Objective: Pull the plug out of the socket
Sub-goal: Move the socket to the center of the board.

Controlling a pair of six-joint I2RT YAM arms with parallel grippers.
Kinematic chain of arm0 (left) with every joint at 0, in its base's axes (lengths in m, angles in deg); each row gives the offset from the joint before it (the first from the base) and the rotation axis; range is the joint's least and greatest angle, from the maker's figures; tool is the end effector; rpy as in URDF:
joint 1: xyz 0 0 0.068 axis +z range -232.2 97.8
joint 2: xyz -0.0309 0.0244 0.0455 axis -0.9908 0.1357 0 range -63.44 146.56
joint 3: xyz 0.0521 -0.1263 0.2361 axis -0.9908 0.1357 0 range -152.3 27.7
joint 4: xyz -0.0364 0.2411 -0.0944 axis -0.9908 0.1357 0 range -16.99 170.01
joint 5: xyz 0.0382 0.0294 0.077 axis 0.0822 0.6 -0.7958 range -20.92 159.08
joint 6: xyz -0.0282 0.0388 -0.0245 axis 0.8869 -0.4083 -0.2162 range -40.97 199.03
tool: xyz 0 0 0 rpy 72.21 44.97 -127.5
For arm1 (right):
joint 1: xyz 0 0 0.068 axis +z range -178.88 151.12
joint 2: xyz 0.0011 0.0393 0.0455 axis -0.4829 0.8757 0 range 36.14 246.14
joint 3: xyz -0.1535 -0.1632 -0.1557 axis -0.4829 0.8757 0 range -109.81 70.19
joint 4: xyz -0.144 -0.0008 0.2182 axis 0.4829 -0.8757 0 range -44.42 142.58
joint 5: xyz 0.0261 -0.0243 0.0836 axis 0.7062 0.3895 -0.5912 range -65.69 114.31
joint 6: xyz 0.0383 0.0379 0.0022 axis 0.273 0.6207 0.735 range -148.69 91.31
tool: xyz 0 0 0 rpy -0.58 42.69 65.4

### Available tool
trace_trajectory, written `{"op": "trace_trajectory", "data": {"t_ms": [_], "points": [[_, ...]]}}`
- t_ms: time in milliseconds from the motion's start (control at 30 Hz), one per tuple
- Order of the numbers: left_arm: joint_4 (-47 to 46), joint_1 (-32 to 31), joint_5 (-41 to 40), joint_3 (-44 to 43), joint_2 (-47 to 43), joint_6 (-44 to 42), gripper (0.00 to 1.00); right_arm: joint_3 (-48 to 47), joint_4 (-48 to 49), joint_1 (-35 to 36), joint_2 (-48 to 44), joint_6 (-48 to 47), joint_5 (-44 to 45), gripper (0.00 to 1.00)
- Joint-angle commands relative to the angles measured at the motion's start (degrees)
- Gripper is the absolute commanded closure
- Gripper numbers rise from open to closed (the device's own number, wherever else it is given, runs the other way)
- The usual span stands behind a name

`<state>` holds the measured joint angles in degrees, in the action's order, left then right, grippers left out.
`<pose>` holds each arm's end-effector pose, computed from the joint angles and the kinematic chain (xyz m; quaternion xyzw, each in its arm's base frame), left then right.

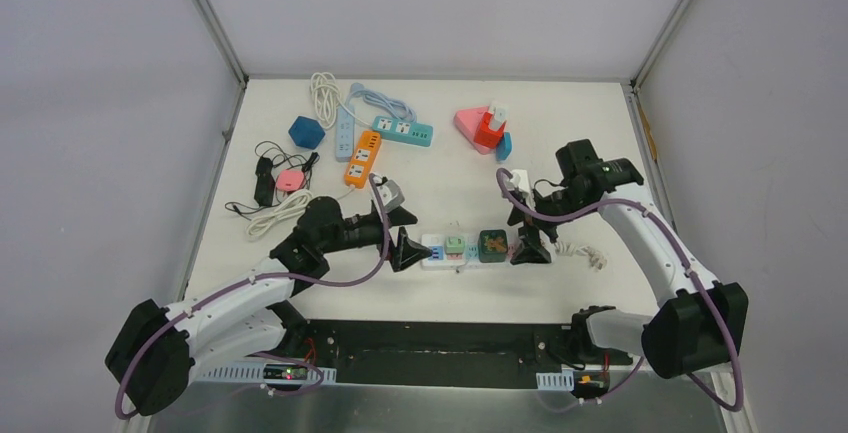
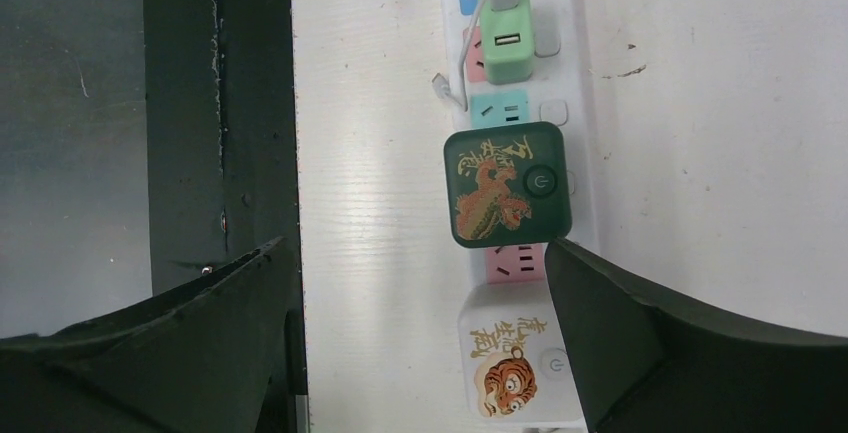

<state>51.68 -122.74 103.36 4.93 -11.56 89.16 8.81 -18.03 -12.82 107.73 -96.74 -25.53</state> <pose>0.1410 -0.1469 0.2404 0.3758 0.6439 -0.4696 0.4729 0.1882 0.0826 0.2840 -0.6306 0.6486 0.3457 0.2494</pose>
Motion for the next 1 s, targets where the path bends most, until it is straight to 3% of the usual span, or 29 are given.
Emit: {"op": "trace_trajectory", "data": {"t_ms": [0,200,433,600,967], "points": [[-6.28,-0.68,3.00,-0.05,3.06,-7.94,0.05,2.20,2.74,-0.94,-3.34,-0.05,-3.24,0.00],[-6.01,-4.84,4.18,-4.47,14.95,-16.42,0.13,4.08,7.23,-1.77,-3.71,3.51,-0.85,0.00],[-7.28,-6.31,1.48,-7.36,25.12,-28.20,0.15,5.25,9.08,-1.80,-3.94,4.68,-0.95,0.00],[-11.07,-6.31,3.10,-9.34,29.97,-28.36,0.19,5.40,9.07,-1.80,-3.33,4.64,-0.96,0.00],[-18.68,-6.36,5.66,-11.69,37.23,-21.97,0.43,5.81,10.61,-1.73,-2.47,6.19,-0.43,0.00]]}}
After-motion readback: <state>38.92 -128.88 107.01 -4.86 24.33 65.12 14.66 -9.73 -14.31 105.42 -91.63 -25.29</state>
